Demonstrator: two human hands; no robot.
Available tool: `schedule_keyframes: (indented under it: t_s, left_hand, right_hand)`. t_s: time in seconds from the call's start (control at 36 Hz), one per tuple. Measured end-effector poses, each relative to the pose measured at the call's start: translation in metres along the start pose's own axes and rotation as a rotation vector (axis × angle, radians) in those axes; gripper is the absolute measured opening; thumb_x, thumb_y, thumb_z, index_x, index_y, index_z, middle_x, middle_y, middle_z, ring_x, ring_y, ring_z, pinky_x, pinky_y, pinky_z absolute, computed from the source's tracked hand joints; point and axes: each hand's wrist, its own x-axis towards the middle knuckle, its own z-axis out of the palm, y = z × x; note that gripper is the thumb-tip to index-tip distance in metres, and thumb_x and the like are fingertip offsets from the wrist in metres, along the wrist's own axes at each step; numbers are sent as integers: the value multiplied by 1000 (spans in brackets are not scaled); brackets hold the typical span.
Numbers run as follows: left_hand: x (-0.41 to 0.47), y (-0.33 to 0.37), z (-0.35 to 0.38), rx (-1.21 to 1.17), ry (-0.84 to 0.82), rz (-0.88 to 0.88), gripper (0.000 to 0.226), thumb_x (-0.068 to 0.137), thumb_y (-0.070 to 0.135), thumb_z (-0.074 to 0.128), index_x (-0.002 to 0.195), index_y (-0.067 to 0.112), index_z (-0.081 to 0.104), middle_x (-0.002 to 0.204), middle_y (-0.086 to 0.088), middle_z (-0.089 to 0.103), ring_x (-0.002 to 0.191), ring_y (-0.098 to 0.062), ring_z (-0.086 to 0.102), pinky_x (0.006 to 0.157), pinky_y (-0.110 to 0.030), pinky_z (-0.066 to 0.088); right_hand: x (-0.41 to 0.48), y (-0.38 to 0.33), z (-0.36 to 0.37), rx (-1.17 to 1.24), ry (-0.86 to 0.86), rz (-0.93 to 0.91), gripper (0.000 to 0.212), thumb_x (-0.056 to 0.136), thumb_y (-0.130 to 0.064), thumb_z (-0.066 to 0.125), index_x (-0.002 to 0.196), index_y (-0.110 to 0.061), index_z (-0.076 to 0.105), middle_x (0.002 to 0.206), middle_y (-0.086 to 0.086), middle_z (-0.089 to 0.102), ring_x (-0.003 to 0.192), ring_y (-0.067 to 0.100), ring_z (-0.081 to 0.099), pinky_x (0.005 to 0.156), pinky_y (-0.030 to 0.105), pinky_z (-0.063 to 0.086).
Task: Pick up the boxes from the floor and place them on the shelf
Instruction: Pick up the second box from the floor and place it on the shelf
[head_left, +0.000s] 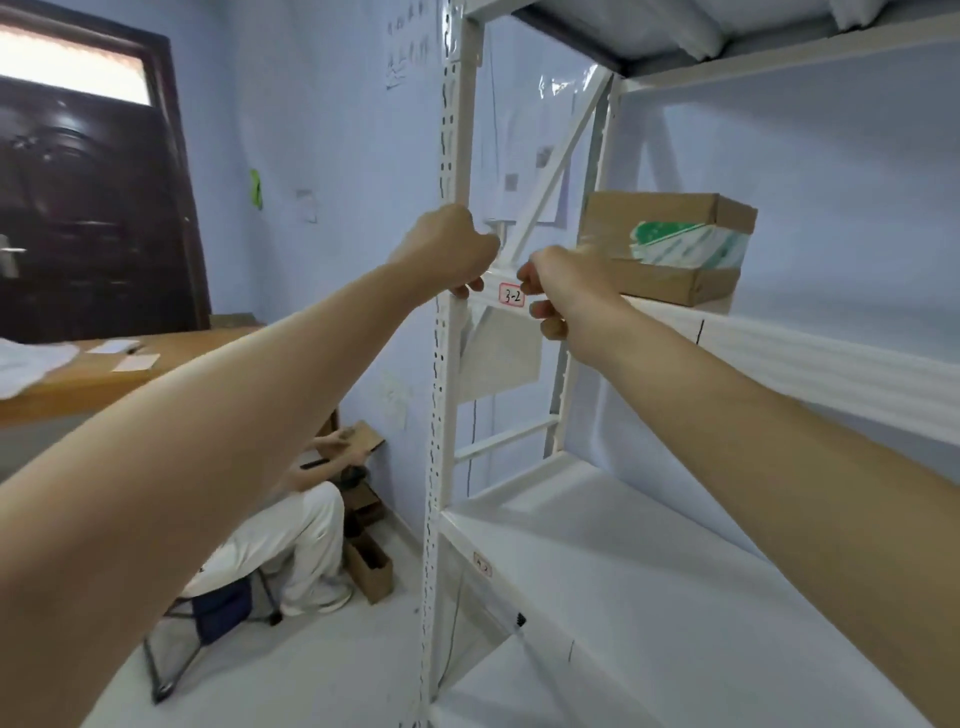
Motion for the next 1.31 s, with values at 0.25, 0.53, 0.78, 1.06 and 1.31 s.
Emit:
schedule_keyframes:
  t_s: [0.25,0.53,0.78,1.06,1.31]
  left_hand:
    - [-73,-101,7,6,-89,-244,33,90,20,44,95,-1,69,69,-3,70,50,-15,63,48,-22,40]
    - [-159,-201,47,2,-228,-538,31,95,21,43,101,0,65,72,-6,69,51,-15,61,32,-15,40]
    - [-236,-302,101,-28,-340,-733,30,89,19,44,95,3,68,91,-14,77,59,-19,66,50,-22,44]
    - [-347,-420,190,-115,-349,-964,29,93,20,43,105,1,61,97,-12,72,73,-20,64,56,-25,46]
    - [-443,-543,274,-137,-184,-1223,30,95,25,37,108,4,55,117,-15,65,100,-27,67,78,-34,54]
  right_hand:
    - [-48,64,62,-129,-263,308,25,90,-10,44,68,-11,56,69,2,55,52,15,49,48,21,31]
    - [-95,165,119,-118,-392,552,25,90,-7,42,70,-11,55,67,0,55,55,14,49,48,21,36]
    - [-131,276,163,-117,-465,667,25,90,-3,44,69,-11,57,67,1,53,53,13,48,51,21,40]
    - [-183,436,232,-150,-504,879,27,91,-3,40,68,-12,53,67,0,51,53,11,47,48,19,40]
    - [-228,611,275,-176,-413,1051,26,94,-7,47,70,-12,53,65,0,53,53,12,48,51,20,45]
